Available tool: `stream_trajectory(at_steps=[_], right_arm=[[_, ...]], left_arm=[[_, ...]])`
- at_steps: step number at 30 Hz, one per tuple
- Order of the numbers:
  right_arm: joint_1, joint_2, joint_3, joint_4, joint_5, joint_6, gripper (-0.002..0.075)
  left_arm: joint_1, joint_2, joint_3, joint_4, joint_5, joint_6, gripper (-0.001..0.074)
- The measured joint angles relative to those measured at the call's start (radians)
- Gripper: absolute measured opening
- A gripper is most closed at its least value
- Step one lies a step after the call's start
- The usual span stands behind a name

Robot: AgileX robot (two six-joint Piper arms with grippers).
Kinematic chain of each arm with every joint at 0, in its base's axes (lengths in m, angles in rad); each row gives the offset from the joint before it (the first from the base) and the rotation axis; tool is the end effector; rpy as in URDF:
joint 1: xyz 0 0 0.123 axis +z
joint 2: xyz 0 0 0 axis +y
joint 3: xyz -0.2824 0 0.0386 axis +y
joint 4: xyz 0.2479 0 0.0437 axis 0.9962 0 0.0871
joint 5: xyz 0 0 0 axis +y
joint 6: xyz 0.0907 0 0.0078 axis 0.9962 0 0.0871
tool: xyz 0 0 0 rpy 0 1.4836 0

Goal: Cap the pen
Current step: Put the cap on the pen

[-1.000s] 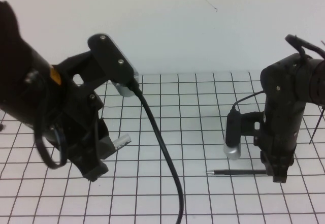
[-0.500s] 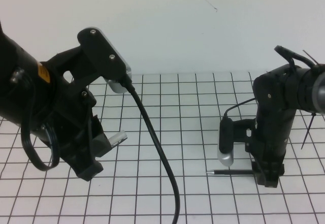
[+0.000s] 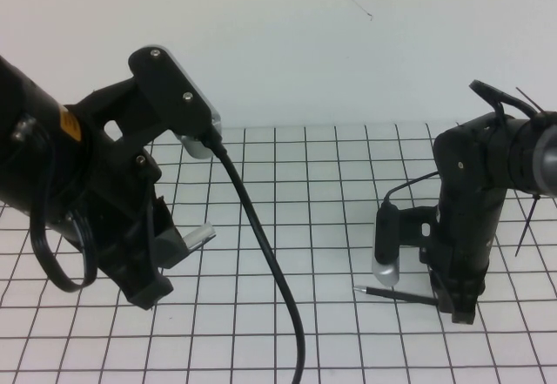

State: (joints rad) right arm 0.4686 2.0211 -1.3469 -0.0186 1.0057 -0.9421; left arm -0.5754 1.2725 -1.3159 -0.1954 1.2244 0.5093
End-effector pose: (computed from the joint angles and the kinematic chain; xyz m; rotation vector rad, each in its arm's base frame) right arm 0.3366 0.1688 0.1488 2.0325 -2.3627 0.0156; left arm 0.1933 -0.1452 0.3794 1.3472 2.2915 -0.2878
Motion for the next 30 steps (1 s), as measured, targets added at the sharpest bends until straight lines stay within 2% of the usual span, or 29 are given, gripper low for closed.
stream_trajectory(at_steps=[5, 10, 14, 18, 21, 25, 30], right_arm=[[0.000, -0.002, -0.029, 0.000, 0.103, 0.000, -0.0003], [0.000, -0.002, -0.117, 0.019, 0.317, 0.033, -0.0003], [0.000, -0.019, -0.169, 0.108, 0.317, 0.290, -0.0003], [0.000, -0.022, -0.191, 0.196, 0.317, 0.425, -0.0003], [0.000, -0.028, -0.187, 0.257, 0.317, 0.603, -0.0003], [0.000, -0.078, -0.168, 0.334, 0.317, 0.616, -0.0003], [0.000, -0.199, -0.092, 0.341, 0.317, 0.605, -0.0003]], left_arm=[[0.000, 0.000, 0.000, 0.000, 0.000, 0.015, 0.0048], [0.000, 0.000, 0.000, 0.000, 0.000, 0.015, 0.0048], [0.000, 0.000, 0.000, -0.002, 0.000, -0.024, 0.0048], [0.000, 0.000, 0.000, -0.002, 0.000, -0.028, 0.0048], [0.000, 0.000, 0.000, -0.002, 0.000, 0.015, 0.0048], [0.000, 0.000, 0.000, -0.002, 0.000, 0.082, 0.0048], [0.000, -0.005, 0.058, -0.002, -0.077, 0.110, 0.0048]])
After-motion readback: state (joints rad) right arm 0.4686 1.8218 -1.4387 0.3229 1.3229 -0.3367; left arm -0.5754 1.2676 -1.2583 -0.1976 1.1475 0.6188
